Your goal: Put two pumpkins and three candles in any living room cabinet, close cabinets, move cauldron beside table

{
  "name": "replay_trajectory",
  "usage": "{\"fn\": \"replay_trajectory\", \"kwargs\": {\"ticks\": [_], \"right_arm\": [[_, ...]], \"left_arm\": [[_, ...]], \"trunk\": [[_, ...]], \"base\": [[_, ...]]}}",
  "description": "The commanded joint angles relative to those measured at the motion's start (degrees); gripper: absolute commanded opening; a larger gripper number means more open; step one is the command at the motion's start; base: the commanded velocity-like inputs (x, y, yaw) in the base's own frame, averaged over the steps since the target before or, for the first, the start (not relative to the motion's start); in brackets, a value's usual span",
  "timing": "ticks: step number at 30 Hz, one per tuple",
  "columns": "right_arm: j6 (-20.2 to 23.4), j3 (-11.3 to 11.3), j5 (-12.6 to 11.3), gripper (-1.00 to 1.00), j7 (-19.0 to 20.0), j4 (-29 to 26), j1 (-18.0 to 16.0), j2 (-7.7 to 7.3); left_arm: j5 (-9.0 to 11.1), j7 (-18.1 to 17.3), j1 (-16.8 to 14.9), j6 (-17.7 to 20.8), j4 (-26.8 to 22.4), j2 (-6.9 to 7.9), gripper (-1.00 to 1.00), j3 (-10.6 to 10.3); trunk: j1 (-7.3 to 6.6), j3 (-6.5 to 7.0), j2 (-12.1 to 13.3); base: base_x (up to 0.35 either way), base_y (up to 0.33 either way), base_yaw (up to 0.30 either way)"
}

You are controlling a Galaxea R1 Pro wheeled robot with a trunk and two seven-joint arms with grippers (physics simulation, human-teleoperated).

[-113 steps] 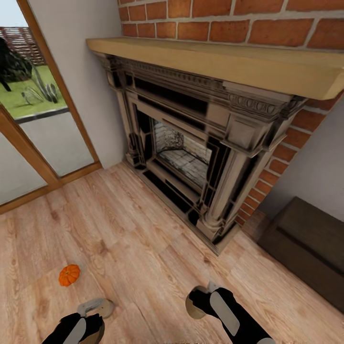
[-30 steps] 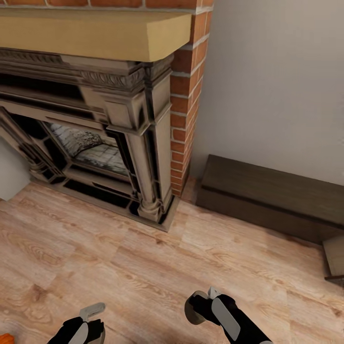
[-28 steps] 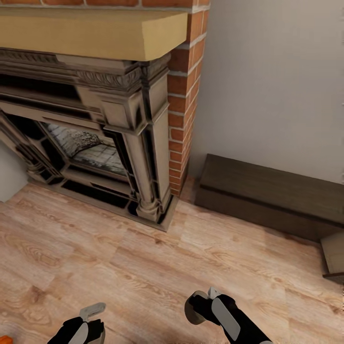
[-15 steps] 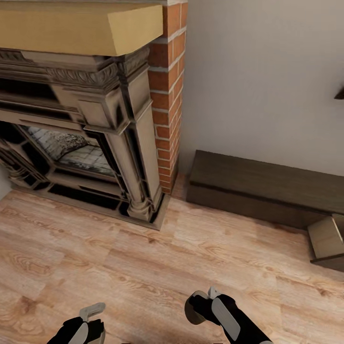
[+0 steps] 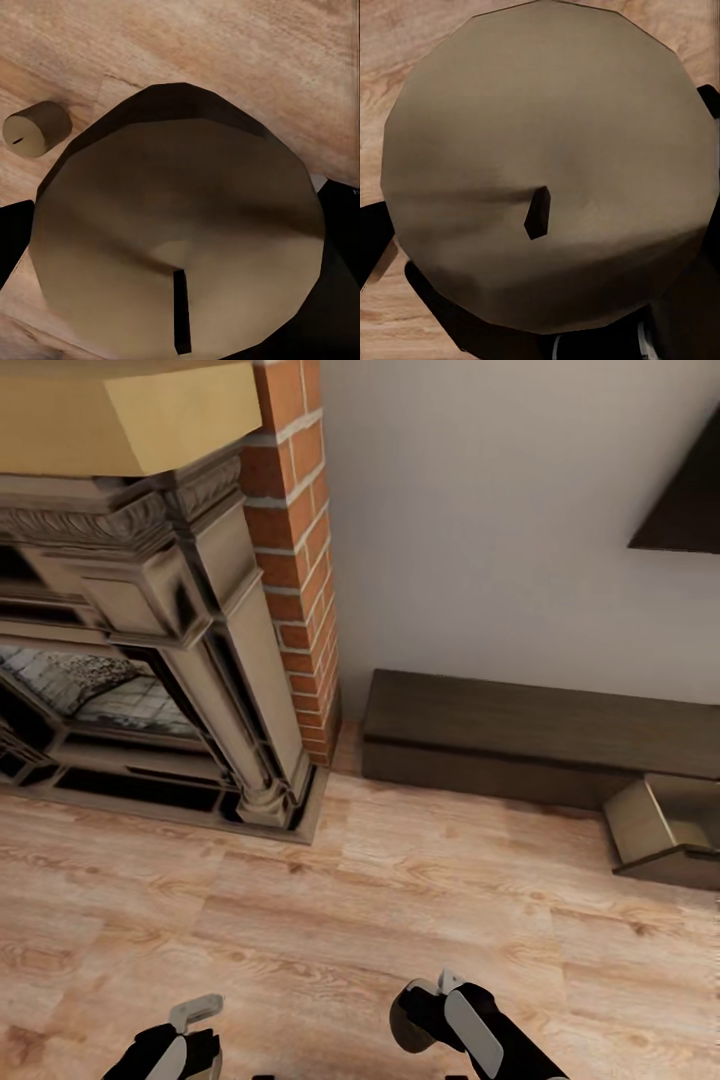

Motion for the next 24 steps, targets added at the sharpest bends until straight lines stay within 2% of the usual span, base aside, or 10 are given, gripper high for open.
{"fn": "replay_trajectory", "kwargs": {"ticks": [1,7,24], "right_arm": [[0.04,0.27,-0.61,-1.00,-0.50,-0.08,-0.04,-0.04],[0.04,0.27,-0.69,-1.00,-0.50,-0.07,-0.04,-0.05],[0.04,0.27,-0.70,-1.00,-0.50,0.06,-0.04,-0.12]], "left_arm": [[0.50,0.58,-0.01,0.05,-0.13,0.09,-1.00,-0.56],[0.58,0.61,-0.01,-2.01,-0.13,0.06,-1.00,-1.08],[0.60,0.61,-0.01,-2.31,-0.13,0.05,-1.00,-1.15]], "trunk": [[0.01,-0.05,-0.05],[0.01,-0.05,-0.05],[0.01,0.50,-0.05]], "base": [[0.000,0.000,-0.277],[0.000,0.000,-0.278],[0.000,0.000,-0.277]]}}
